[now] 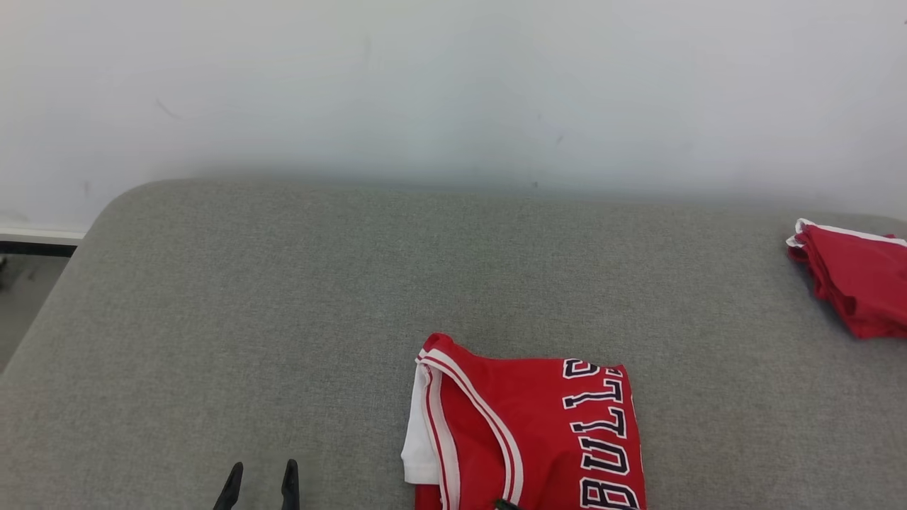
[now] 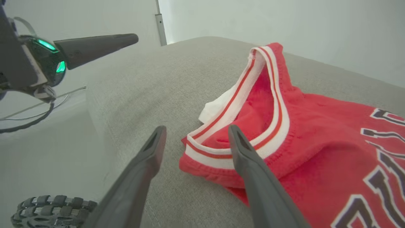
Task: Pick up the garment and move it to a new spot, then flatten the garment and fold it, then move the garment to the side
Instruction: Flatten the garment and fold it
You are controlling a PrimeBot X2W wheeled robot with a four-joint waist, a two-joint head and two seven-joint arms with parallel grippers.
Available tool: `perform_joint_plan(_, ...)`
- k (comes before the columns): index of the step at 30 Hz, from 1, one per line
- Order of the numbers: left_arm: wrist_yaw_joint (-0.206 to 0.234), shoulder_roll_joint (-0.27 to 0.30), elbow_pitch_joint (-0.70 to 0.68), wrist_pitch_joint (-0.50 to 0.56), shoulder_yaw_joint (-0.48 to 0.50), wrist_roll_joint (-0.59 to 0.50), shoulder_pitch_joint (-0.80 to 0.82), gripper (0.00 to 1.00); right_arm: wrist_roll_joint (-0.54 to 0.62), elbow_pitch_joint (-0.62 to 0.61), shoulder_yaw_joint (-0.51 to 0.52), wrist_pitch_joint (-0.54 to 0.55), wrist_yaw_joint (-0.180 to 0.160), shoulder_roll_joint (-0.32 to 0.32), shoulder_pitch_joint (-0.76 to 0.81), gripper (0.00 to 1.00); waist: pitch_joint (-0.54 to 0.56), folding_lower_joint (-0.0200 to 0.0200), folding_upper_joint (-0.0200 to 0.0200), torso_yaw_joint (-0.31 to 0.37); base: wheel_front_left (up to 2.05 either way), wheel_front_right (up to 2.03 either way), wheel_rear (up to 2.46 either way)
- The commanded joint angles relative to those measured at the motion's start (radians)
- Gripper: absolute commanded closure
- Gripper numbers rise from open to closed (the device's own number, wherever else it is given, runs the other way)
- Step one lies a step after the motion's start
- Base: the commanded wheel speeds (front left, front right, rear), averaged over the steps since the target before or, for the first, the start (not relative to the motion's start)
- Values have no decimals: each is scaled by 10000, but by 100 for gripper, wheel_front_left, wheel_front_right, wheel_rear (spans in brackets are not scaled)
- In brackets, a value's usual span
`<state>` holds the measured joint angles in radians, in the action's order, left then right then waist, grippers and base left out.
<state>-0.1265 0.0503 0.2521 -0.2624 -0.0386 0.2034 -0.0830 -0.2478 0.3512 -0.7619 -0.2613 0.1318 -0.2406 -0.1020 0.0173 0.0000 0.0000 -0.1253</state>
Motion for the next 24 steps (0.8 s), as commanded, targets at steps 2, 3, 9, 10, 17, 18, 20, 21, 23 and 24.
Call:
perform_joint_plan(2,-6,-3,30,-31,-20,-20,-90,0,47,379,-459,24,-19,-133,-503,0,22,0,0,-146,0,0,0)
perform_joint_plan(3,-6,-3,35,-31,-20,-8,-97,0,50,546,-660,20,-19,-133,-716,0,23,0,0,-187,0,0,0)
perform_joint_plan(9,13,-3,56,-31,-31,85,-139,0,190,1554,-1879,340,-19,-124,-1859,0,6,0,0,-413,0,0,0)
perform_joint_plan(10,17,-4,55,-31,-37,70,-148,0,200,1685,-2063,385,-19,-108,-2028,0,3,0,0,-436,0,0,0)
perform_joint_plan(17,83,-3,62,-31,-87,170,-145,0,1,2528,-2798,736,-19,12,-2737,99,-27,0,0,-536,0,0,0)
perform_joint_plan(18,92,-3,62,-31,-88,182,-141,0,5,2601,-2879,741,-19,27,-2829,100,-34,0,0,-539,0,0,0)
perform_joint_plan(20,110,-3,67,-31,-81,209,-129,0,-28,2741,-3020,773,-19,64,-2950,100,-43,0,0,-536,0,0,0)
perform_joint_plan(21,105,-3,66,-31,-78,222,-121,0,-61,2789,-3072,762,-19,97,-3020,100,-45,0,0,-531,0,0,0)
perform_joint_plan(23,111,-3,66,-31,-71,227,-109,0,-108,2879,-3139,729,-19,155,-3146,100,-46,0,0,-517,0,0,0)
perform_joint_plan(24,111,-3,66,-31,-71,227,-109,0,-108,2879,-3139,729,-19,155,-3146,100,-46,0,0,-517,0,0,0)
